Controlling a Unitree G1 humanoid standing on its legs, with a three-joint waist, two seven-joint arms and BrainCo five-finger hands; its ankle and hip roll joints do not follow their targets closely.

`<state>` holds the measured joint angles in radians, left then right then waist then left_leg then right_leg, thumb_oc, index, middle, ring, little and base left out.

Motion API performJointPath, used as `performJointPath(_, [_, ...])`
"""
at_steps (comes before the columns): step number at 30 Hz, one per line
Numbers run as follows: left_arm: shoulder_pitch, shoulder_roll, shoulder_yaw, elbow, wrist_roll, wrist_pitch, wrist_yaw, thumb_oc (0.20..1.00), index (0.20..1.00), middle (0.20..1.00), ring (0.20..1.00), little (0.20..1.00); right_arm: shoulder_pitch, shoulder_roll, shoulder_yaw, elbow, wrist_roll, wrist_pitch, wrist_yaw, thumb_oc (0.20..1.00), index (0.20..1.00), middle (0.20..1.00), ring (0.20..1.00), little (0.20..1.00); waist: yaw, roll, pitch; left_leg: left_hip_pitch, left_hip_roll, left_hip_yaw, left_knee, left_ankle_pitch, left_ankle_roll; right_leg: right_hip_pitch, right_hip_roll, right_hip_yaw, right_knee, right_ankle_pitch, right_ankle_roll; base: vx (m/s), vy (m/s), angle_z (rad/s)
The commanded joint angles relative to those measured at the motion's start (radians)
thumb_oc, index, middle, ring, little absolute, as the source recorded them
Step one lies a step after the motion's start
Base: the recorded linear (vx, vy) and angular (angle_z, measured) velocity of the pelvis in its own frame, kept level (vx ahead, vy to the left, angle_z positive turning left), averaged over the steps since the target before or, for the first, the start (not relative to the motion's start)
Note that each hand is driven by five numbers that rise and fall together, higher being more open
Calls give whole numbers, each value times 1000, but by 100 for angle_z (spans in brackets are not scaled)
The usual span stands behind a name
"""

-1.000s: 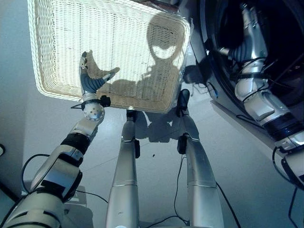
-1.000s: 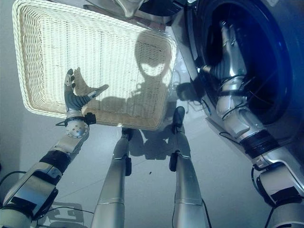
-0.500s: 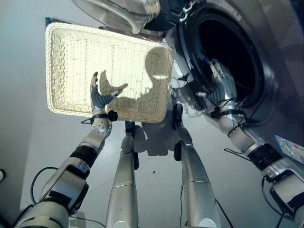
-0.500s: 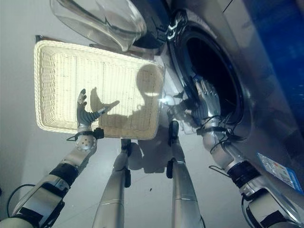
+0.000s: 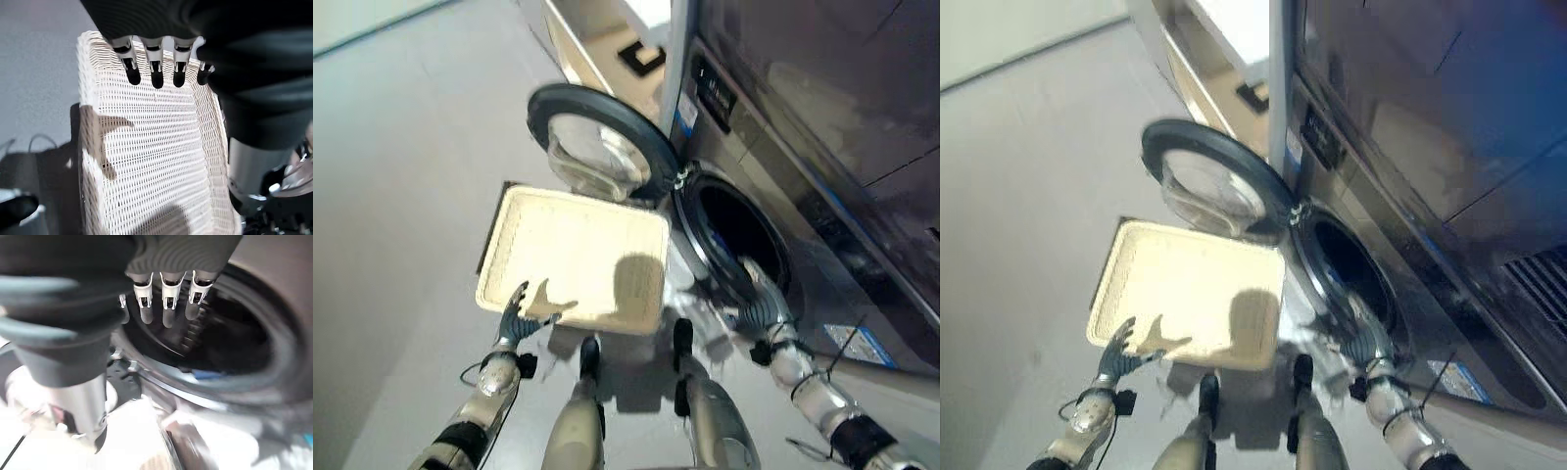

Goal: Put the clothes into the washing machine.

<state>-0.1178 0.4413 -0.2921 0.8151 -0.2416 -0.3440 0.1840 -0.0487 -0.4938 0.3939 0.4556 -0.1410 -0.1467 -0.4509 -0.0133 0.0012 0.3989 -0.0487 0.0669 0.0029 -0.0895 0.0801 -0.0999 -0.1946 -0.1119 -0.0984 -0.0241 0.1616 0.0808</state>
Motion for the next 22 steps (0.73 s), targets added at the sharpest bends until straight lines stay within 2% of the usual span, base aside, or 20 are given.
performJointPath(1, [17, -36, 36, 53, -39, 66, -160, 1000, 1000, 1000, 1000, 1000, 34, 12, -40, 48, 115, -11, 84, 1000, 1000, 1000, 1000, 1000, -13, 4, -110, 40, -75, 72, 22, -48, 43, 92, 29, -13, 54, -98, 71, 249, 45, 0])
performJointPath(2, [45, -55, 49, 104, -54, 164, -249, 1000, 1000, 1000, 1000, 1000, 56, 57, -67, 148, 146, 5, 134, 1000, 1000, 1000, 1000, 1000, -13, 6, -162, 82, -73, 84, 7, -53, 48, 140, 28, -13, 34, -97, 71, 203, 36, 0])
performJointPath(3, [47, -57, 48, 114, -51, 167, -255, 1000, 1000, 1000, 1000, 1000, 58, 62, -69, 166, 153, 1, 138, 1000, 1000, 1000, 1000, 1000, -13, 6, -167, 87, -73, 85, 6, -53, 48, 145, 29, -12, 31, -97, 71, 270, 57, -4])
performJointPath(4, [58, -74, 44, 214, -8, 231, -302, 1000, 1000, 1000, 1000, 1000, 64, 104, -87, 315, 208, 14, 195, 1000, 1000, 1000, 1000, 1000, -14, 9, -212, 119, -73, 94, 2, -63, 52, 186, 32, -5, 16, -101, 68, 183, 40, -3])
performJointPath(5, [60, -78, 40, 247, 25, 220, -304, 1000, 1000, 1000, 1000, 1000, 63, 118, -93, 359, 240, 45, 223, 1000, 1000, 1000, 1000, 1000, -14, 9, -225, 130, -74, 97, 2, -68, 55, 197, 33, -1, 14, -103, 67, 251, 59, -4])
performJointPath(6, [65, -82, 38, 302, 53, 216, -309, 1000, 1000, 1000, 1000, 1000, 56, 146, -114, 486, 297, 72, 296, 1000, 1000, 1000, 1000, 1000, -12, 11, -250, 151, -72, 104, 2, -79, 58, 220, 35, 2, 11, -112, 62, 157, 45, -3])
performJointPath(10, [82, -92, 73, 374, 87, 230, -318, 1000, 1000, 1000, 1000, 1000, 51, 198, -208, 716, 460, 194, 446, 1000, 1000, 1000, 1000, 1000, -6, 16, -286, 188, -71, 113, 2, -99, 65, 257, 39, 5, 12, -133, 52, 92, 43, 0])
performJointPath(14, [92, -101, 78, 392, 130, 245, -322, 1000, 1000, 1000, 1000, 1000, 55, 205, -257, 828, 484, 237, 478, 1000, 1000, 1000, 1000, 1000, 1, 19, -306, 205, -72, 111, 2, -107, 69, 277, 42, 7, 9, -140, 47, 40, 18, 1])
performJointPath(16, [105, -110, 82, 403, 148, 265, -321, 1000, 1000, 1000, 1000, 1000, 59, 202, -308, 897, 483, 287, 470, 1000, 1000, 1000, 1000, 1000, 9, 21, -324, 222, -70, 108, 2, -115, 70, 298, 41, 10, 1, -143, 46, 67, -1, 1])
performJointPath(22, [124, -108, 83, 405, 154, 282, -332, 1000, 1000, 1000, 1000, 1000, 66, 193, -337, 930, 456, 292, 462, 1000, 1000, 1000, 1000, 1000, 15, 20, -336, 224, -64, 107, 2, -120, 68, 312, 41, 22, -32, -130, 47, 3, -4, 0])
